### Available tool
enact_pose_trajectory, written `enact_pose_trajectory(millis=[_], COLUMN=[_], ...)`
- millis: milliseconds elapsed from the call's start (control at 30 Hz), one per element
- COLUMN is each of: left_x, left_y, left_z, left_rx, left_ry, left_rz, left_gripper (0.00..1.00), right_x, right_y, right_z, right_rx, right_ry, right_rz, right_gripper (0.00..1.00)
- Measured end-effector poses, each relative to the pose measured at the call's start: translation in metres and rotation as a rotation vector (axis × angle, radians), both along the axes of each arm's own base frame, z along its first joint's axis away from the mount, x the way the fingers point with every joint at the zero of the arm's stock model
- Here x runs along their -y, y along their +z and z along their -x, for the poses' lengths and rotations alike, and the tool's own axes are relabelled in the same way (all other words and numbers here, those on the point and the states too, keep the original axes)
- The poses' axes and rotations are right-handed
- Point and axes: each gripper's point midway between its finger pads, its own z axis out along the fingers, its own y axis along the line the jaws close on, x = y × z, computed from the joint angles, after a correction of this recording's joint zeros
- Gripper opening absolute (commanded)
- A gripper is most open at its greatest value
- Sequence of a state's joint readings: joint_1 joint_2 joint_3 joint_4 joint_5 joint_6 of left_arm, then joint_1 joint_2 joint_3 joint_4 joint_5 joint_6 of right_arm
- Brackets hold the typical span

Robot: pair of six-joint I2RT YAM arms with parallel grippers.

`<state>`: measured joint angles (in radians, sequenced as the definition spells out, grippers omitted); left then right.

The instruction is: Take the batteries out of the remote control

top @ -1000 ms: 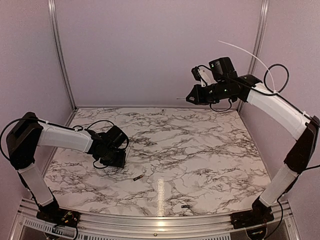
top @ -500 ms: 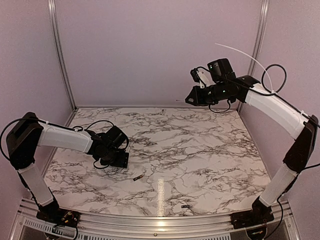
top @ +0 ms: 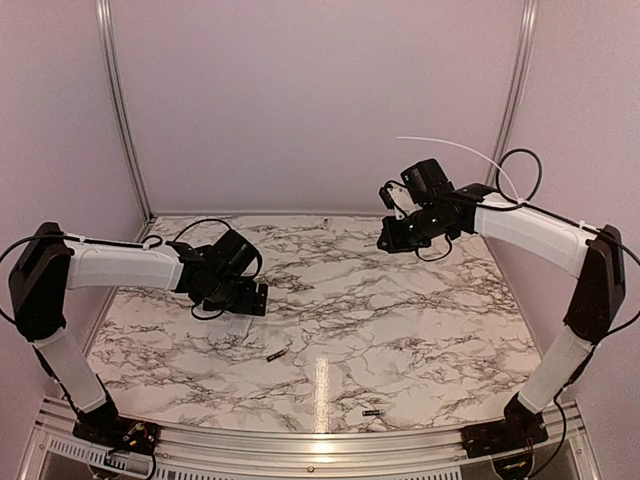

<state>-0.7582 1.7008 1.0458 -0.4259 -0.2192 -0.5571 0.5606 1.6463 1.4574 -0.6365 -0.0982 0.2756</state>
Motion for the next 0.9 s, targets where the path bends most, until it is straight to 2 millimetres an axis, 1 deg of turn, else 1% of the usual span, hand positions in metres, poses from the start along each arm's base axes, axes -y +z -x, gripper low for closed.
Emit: enact_pose_trajectory(millis=[167, 333, 500, 633, 833, 900], left_x=[0.014, 0.018, 0.019, 0.017, 0.013, 0.012], left_y=[0.033, 0.05, 0.062, 0.071, 0.081, 0.082], left_z=[-0.019, -0.026, -0.031, -0.033, -0.035, -0.035], left_rx=[0.069, 0.102, 0.126, 0.145, 0.169, 0.173], left_ry=[-0.008, -0.02, -0.026, -0.03, -0.03, -0.029], left_rz=[0.032, 0.034, 0.024, 0.01, -0.012, -0.016], left_gripper=[0.99, 0.99, 0.99, 0.99, 0.99, 0.99], right_x=[0.02, 0.035, 0.039, 0.039, 0.042, 0.041], right_y=[-0.035, -0.062, -0.09, -0.11, -0.144, -0.146], right_z=[-0.013, -0.022, -0.024, -0.019, 0.004, 0.006], right_rx=[-0.012, -0.032, -0.073, -0.111, -0.204, -0.206], right_ry=[-0.089, -0.15, -0.165, -0.16, -0.156, -0.161], right_rz=[0.131, 0.237, 0.293, 0.3, 0.283, 0.262], right_gripper=[0.0, 0.0, 0.0, 0.0, 0.0, 0.0])
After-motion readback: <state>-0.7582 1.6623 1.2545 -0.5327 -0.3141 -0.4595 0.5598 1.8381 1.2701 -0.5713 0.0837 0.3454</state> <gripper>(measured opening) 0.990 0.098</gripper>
